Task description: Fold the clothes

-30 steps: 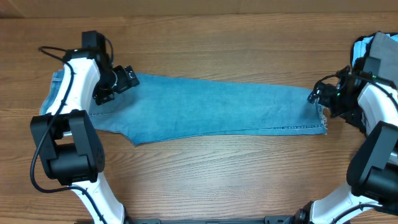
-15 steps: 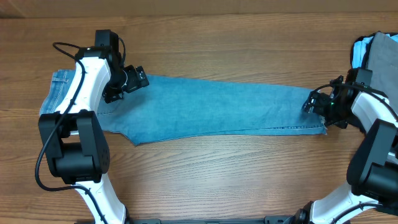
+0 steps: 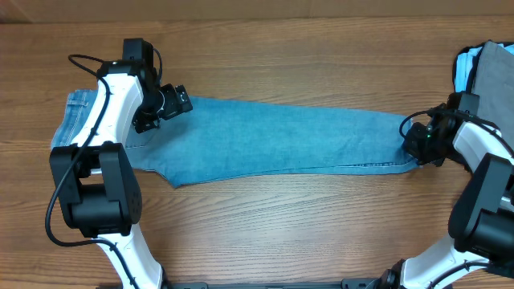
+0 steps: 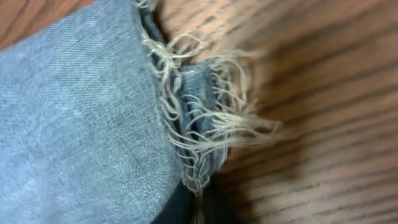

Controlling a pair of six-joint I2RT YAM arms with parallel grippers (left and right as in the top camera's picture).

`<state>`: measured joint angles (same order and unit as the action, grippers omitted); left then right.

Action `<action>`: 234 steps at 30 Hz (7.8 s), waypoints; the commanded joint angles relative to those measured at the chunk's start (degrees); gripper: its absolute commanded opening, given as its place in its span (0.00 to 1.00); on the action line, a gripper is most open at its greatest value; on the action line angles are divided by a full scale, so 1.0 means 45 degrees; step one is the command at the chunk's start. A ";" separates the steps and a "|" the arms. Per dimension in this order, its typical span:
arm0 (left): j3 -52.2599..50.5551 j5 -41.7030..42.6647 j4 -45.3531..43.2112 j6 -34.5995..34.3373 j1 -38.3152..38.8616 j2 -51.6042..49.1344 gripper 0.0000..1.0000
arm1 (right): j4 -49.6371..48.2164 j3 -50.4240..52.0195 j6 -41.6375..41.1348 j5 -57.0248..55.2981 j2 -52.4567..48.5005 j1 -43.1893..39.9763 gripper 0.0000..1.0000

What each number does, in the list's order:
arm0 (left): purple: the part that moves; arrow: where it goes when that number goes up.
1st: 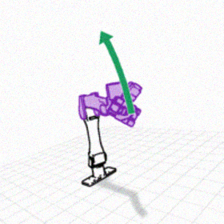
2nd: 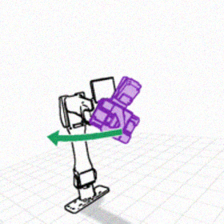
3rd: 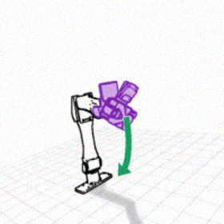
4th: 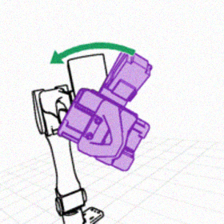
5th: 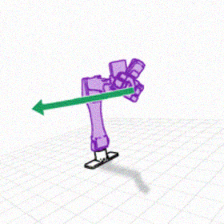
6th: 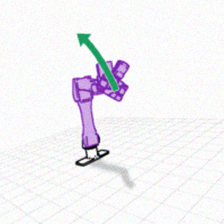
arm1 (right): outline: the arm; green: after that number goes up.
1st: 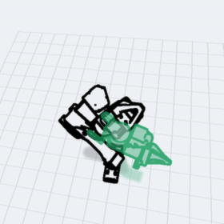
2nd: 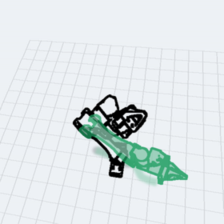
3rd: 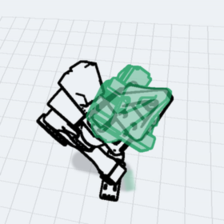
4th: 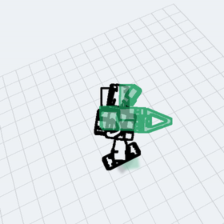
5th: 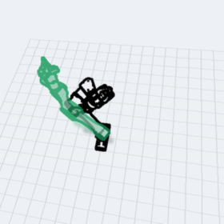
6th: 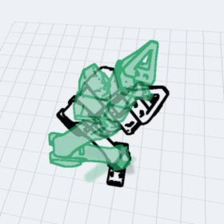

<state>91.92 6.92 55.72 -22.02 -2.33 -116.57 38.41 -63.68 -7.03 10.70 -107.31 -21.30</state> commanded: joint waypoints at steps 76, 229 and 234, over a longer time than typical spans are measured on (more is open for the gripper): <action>0.0180 0.0141 0.0369 0.0277 0.0112 0.0262 1.00 | -0.0607 -0.1622 -0.2633 0.3215 0.2016 0.5503 1.00; 0.5877 0.2603 -0.1467 0.2365 0.4430 -0.2234 1.00 | 0.0335 -0.1583 -0.1598 0.0291 0.0937 0.3429 1.00; 0.5858 0.2608 -0.0306 0.2365 0.3643 -0.2234 1.00 | 0.0325 -0.1564 -0.1404 0.0408 0.0092 0.3434 1.00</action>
<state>117.75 19.27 52.77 -11.81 16.64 -127.00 40.07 -69.67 -15.84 12.99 -104.01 -5.61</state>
